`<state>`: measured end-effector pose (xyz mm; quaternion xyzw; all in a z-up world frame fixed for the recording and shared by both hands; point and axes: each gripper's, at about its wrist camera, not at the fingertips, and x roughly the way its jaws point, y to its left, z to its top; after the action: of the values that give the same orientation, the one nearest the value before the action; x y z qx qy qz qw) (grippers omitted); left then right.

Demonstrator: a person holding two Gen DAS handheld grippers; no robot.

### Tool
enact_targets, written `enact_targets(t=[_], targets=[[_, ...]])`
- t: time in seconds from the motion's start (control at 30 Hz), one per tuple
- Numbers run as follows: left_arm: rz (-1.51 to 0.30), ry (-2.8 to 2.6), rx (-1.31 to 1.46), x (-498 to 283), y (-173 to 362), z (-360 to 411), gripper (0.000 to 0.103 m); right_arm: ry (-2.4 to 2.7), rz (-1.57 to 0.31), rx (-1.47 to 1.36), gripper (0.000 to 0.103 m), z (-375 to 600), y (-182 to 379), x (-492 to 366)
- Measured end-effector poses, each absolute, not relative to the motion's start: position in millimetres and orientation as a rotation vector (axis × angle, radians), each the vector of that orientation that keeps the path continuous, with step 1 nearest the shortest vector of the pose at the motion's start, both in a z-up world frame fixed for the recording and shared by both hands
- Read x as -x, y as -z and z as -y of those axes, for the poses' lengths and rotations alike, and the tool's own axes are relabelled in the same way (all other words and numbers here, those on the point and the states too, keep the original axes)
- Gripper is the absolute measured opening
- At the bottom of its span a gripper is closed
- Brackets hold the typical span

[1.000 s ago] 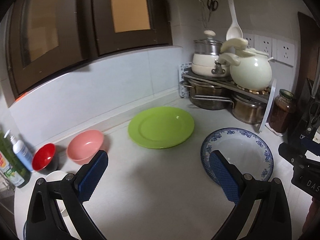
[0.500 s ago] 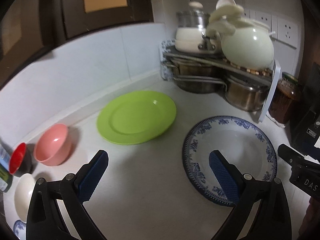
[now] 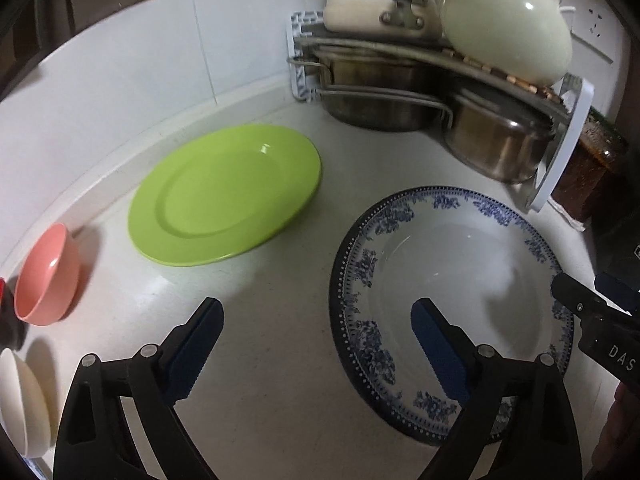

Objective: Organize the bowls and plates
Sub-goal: 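Close the left gripper on the second plate's rim while the right gripper closes beside it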

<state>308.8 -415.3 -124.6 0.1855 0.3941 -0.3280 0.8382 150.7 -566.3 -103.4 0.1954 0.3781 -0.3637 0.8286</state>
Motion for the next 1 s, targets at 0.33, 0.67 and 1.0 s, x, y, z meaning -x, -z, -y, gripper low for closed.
enact_targets(t=[0.33, 0.67, 1.0], targets=[[-0.889, 0.703, -0.393, -321, 140, 432, 0.083, 0.766, -0.841, -0.426, 0.069, 581, 118, -162], [-0.938, 0.739, -0.379, -325, 147, 440, 0.060, 0.738, -0.875, -0.450, 0.056, 587, 126, -167], [-0.971, 0.779, -0.385, -327, 150, 447, 0.044, 0.735, -0.903, -0.430, 0.044, 589, 128, -173]])
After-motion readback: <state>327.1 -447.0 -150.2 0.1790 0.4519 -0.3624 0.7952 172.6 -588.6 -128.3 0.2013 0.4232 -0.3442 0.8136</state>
